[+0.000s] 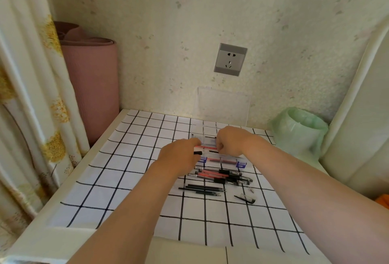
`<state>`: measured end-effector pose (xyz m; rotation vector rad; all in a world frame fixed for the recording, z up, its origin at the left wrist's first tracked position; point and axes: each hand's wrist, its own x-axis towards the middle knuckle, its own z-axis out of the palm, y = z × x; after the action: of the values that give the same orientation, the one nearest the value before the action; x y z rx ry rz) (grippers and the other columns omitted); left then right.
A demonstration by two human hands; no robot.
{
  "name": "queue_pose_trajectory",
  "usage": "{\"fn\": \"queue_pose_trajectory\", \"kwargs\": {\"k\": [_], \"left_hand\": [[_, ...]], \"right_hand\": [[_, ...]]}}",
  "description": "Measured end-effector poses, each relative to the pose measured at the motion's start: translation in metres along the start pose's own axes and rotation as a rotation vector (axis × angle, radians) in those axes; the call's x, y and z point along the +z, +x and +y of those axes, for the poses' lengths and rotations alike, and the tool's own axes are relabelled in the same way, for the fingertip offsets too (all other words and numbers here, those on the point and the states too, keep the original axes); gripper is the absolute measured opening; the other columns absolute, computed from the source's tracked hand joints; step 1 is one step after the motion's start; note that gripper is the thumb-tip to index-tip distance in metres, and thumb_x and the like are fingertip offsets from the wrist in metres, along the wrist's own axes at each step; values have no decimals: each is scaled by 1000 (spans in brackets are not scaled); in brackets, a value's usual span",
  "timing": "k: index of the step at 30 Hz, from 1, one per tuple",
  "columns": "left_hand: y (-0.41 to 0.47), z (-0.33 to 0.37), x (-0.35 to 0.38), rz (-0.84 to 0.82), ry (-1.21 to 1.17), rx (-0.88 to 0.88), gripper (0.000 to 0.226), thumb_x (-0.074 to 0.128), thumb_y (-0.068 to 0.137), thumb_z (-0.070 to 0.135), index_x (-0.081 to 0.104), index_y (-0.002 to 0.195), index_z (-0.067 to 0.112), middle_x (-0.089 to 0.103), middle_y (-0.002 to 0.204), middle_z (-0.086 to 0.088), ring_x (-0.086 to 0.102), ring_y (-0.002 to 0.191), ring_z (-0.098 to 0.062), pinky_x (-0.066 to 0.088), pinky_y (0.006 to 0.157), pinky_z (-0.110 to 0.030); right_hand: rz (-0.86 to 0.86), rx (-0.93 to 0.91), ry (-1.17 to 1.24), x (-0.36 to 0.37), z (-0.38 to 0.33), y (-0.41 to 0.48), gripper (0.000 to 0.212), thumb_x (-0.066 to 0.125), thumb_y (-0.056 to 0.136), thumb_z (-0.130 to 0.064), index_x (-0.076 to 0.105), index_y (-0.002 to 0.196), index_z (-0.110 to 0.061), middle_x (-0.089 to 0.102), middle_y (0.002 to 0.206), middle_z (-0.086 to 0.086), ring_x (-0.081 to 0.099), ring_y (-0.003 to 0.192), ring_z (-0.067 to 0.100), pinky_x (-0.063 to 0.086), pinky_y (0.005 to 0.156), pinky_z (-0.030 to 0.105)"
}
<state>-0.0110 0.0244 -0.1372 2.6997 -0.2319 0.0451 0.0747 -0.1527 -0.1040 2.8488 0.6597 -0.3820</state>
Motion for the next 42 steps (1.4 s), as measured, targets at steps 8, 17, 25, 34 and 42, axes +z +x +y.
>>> {"fn": "queue_pose_trajectory", "kwargs": {"k": [8, 17, 25, 34, 42], "left_hand": [[0, 4, -13, -36, -68, 75, 25, 45, 102, 38, 63, 119, 38, 66, 116, 9, 60, 101, -13, 49, 83, -30], [-12, 7, -12, -170, -130, 27, 19, 43, 102, 25, 58, 112, 31, 65, 104, 8, 54, 74, -4, 43, 68, -24], [-17, 18, -12, -152, -305, 25, 26, 40, 104, 24, 62, 108, 37, 65, 87, 10, 50, 60, -11, 45, 62, -25], [-14, 28, -9, -162, -322, 25, 26, 44, 103, 24, 64, 113, 38, 67, 91, 11, 56, 67, -12, 53, 73, -32], [-13, 31, -8, -175, -317, 27, 28, 43, 104, 23, 65, 117, 35, 67, 87, 14, 59, 70, -12, 49, 66, -23]], "right_hand": [[267, -11, 105, -20, 4, -37, 24, 65, 86, -24, 72, 108, -32, 70, 101, -11, 62, 94, 13, 49, 76, 28], [418, 20, 444, 25, -3, -95, 26, 64, 92, -19, 73, 112, -32, 73, 108, -8, 67, 94, 11, 54, 87, 33], [431, -6, 400, 41, 9, -113, 25, 58, 95, -21, 72, 113, -33, 71, 107, -12, 64, 91, 9, 47, 76, 23], [424, 10, 399, 44, 30, -114, 26, 57, 96, -18, 72, 113, -32, 71, 108, -8, 64, 92, 13, 52, 83, 32], [407, -15, 382, 44, 33, -114, 26, 57, 96, -21, 72, 113, -35, 69, 107, -11, 55, 86, 7, 44, 73, 26]]}}
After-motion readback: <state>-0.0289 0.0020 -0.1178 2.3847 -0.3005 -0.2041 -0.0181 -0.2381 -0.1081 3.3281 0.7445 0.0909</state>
